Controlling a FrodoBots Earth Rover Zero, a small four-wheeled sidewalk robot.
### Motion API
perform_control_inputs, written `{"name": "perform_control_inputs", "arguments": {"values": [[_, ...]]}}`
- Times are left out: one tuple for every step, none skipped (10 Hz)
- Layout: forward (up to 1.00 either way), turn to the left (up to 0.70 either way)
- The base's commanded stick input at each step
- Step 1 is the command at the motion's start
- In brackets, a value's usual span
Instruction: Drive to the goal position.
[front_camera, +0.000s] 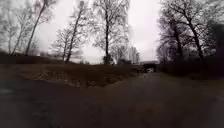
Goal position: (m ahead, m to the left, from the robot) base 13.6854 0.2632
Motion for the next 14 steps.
{"name": "perform_control_inputs", "arguments": {"values": [[0.7, 0.0], [0.7, 0.0], [0.7, 0.0], [0.7, 0.0], [0.7, 0.0], [0.7, 0.0], [0.7, 0.0], [0.7, 0.0], [0.7, 0.0], [0.7, 0.0], [0.7, 0.0], [0.7, -0.04], [0.7, -0.14], [0.7, -0.14]]}}
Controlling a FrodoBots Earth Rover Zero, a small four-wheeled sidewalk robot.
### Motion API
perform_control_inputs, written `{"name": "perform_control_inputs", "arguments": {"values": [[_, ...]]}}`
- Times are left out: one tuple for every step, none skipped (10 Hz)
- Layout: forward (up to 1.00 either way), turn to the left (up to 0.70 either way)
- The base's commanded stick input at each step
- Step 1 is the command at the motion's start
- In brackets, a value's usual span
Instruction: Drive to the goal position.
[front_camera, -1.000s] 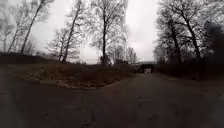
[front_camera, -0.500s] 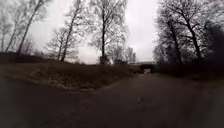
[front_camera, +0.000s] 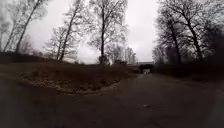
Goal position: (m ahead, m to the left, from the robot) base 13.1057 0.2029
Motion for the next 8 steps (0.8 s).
{"name": "perform_control_inputs", "arguments": {"values": [[0.7, -0.14], [0.7, -0.14], [0.7, -0.14], [0.7, -0.14], [0.7, -0.14], [0.7, -0.14], [0.7, -0.14], [0.7, -0.14]]}}
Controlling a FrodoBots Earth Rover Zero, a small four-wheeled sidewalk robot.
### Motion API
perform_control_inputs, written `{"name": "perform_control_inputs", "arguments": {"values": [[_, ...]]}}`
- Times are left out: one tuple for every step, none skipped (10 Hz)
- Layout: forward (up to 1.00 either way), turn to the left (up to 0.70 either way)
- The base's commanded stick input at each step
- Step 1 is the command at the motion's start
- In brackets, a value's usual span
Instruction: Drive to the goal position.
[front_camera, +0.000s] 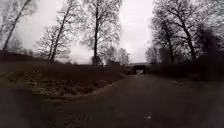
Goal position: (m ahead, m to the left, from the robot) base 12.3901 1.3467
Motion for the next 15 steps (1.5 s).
{"name": "perform_control_inputs", "arguments": {"values": [[0.7, -0.13], [0.7, -0.02], [0.7, 0.0], [0.7, 0.0], [0.7, 0.0], [0.7, 0.0], [0.7, 0.0], [0.7, 0.0], [0.7, 0.0], [0.7, 0.0], [0.7, 0.0], [0.7, 0.0], [0.7, 0.0], [0.52, 0.0], [0.45, 0.0]]}}
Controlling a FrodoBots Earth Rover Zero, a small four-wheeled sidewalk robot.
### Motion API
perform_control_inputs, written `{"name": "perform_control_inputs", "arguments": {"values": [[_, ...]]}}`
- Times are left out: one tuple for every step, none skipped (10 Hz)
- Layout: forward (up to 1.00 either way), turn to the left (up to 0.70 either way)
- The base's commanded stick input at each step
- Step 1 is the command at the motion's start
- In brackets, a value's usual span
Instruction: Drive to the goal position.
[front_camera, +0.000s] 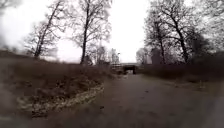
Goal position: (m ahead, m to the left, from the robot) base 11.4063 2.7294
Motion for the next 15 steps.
{"name": "perform_control_inputs", "arguments": {"values": [[0.45, 0.0], [0.45, 0.0], [0.45, 0.0], [0.45, -0.06], [0.45, -0.18], [0.45, -0.27], [0.45, -0.27], [0.45, -0.27], [0.45, -0.27], [0.45, -0.23], [0.45, -0.17], [0.45, -0.19], [0.45, -0.27], [0.45, -0.27], [0.45, -0.27]]}}
